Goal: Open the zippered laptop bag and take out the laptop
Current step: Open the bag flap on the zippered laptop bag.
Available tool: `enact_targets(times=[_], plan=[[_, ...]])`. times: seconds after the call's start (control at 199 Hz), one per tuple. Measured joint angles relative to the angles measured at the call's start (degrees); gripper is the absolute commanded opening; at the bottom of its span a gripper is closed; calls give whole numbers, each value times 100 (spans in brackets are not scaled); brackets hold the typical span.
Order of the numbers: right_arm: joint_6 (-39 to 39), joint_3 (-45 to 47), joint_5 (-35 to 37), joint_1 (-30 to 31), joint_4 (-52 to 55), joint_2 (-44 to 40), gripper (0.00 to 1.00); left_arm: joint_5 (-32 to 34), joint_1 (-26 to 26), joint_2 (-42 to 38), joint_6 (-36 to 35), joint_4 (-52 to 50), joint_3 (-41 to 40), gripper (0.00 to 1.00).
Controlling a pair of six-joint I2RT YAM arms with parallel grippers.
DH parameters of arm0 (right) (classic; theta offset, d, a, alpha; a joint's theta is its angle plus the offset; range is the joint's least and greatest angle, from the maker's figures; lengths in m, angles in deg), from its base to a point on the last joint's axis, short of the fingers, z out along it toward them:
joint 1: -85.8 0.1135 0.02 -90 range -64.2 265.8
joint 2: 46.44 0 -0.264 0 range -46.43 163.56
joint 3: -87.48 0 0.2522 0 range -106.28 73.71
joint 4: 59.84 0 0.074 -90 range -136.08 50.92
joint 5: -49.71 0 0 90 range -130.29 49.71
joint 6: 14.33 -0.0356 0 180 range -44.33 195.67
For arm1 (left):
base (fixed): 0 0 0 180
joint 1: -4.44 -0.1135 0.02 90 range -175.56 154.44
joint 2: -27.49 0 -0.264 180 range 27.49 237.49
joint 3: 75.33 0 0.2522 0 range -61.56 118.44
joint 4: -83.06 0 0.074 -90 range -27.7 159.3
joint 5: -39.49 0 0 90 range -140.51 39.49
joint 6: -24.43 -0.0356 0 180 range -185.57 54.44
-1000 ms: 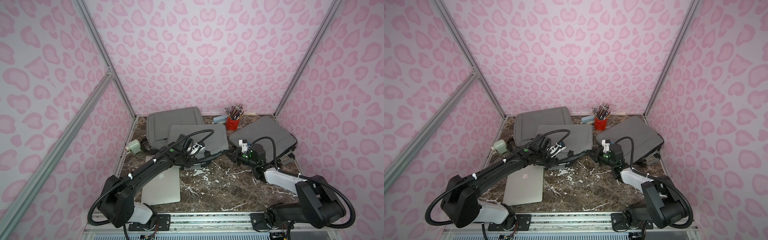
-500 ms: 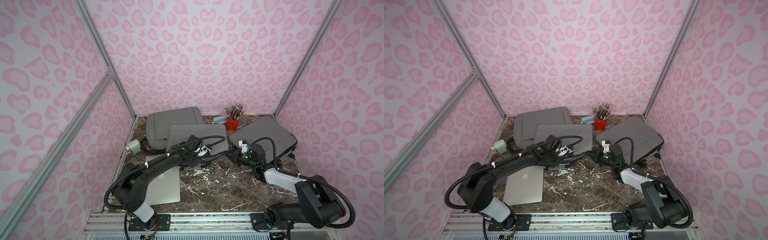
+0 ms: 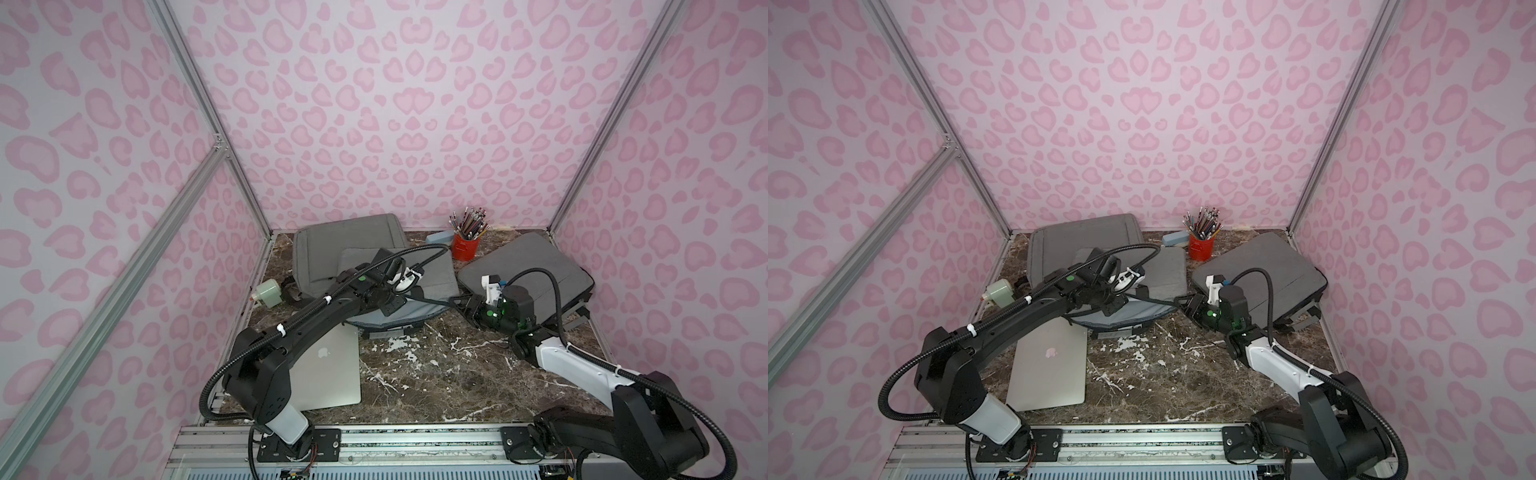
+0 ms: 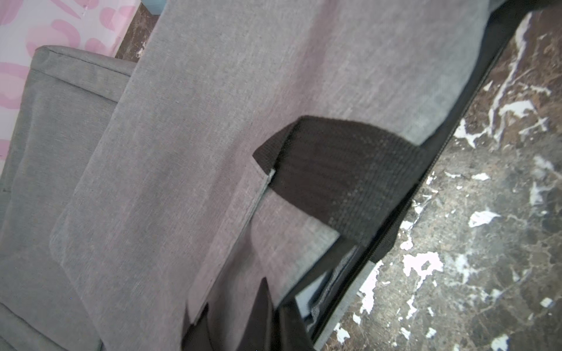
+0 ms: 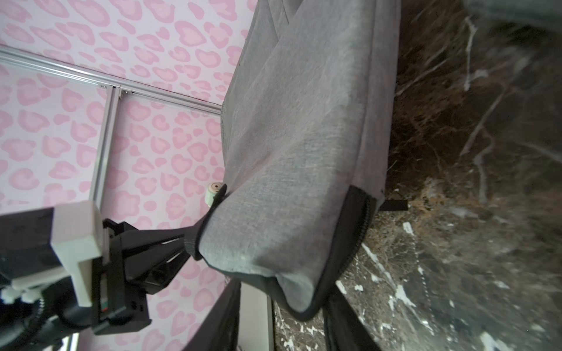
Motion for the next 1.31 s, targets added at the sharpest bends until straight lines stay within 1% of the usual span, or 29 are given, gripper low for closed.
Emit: enact_targets(times=[0.1,0.281,0.372,0.417,0.467,0.603,0.794,0.954,1.005,1.115,1.306], plan=[[291,94,282,96,216,-334,57,-114,-81,131,256,-236,323,2],[313,319,562,446,302,-778,59,-291,-249,310,833,-546,879,2],[87,437,651,776,157,-841,60,-334,-269,411,1088,-693,1145,2],[-59,492,682,940,37,-809,62,-361,-280,483,1202,-772,1292,2],[-249,555,767,1121,-133,-730,62,-398,-289,577,1309,-881,1469,1],[-839,577,1086,1593,-632,-295,63,-514,-317,813,1550,-1145,1873,1],[-1622,116,1738,2186,-1379,597,64,-769,-341,1163,1823,-1440,2396,2],[-2267,-195,2404,2492,-1624,1335,64,-979,-358,1429,2061,-1655,2793,2],[-2393,-361,2505,2588,-1685,1545,63,-1040,-365,1480,2127,-1700,2857,2],[-2721,-564,2852,2736,-2015,2017,64,-1128,-367,1526,2203,-1718,2898,2],[-3276,-916,3318,2870,-2293,2802,61,-1200,-413,1545,2280,-1742,2949,1]])
